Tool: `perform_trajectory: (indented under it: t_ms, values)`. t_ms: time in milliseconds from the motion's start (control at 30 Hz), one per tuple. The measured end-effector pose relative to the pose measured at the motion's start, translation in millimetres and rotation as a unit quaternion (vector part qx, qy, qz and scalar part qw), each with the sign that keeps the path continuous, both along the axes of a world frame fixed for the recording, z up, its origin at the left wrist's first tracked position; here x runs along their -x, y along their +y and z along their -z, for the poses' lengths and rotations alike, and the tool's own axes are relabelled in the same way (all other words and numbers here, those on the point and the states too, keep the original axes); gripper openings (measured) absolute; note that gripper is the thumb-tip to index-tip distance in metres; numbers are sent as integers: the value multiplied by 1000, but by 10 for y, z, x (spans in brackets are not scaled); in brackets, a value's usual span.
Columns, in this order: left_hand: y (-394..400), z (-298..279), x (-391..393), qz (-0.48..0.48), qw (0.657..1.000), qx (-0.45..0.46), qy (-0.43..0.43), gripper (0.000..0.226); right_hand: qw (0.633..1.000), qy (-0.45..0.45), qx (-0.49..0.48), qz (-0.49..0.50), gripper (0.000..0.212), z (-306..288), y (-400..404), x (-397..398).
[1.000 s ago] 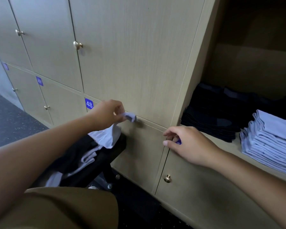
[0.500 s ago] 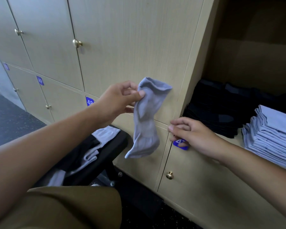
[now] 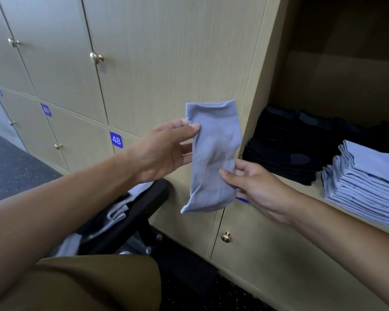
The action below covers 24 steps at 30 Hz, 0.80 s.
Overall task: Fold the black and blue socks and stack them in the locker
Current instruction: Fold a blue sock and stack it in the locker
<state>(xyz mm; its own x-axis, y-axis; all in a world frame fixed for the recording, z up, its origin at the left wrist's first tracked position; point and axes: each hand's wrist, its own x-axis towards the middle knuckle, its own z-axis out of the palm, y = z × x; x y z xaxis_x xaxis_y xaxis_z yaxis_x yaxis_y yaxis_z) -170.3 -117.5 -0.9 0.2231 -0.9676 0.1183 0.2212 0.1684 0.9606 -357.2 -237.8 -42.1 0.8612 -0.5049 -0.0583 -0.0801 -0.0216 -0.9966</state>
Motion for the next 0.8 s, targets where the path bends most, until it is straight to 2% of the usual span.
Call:
perform_trajectory:
  t_ms: [167,233,367,433,567,800]
  values:
    - [-4,12,-57,-81,995,-35,-37,27,999,-1,34,3,27,-10,-13,25]
    - [-7,54,-79,-132,989,-49,-54,15,998,10,55,-2,26,-17,-6,50]
    - [-16,118,-126,-214,959,-92,-164,22,994,52,94,-16,23,-54,13,114]
    - [-19,132,-138,-236,948,-102,-189,20,993,69,94,-12,23,-55,19,133]
    - [-22,124,-175,-276,940,-101,-175,19,995,82,51,-1,28,-4,35,136]
    - [11,81,-240,-316,934,-102,-133,22,990,132,11,-55,45,107,75,175]
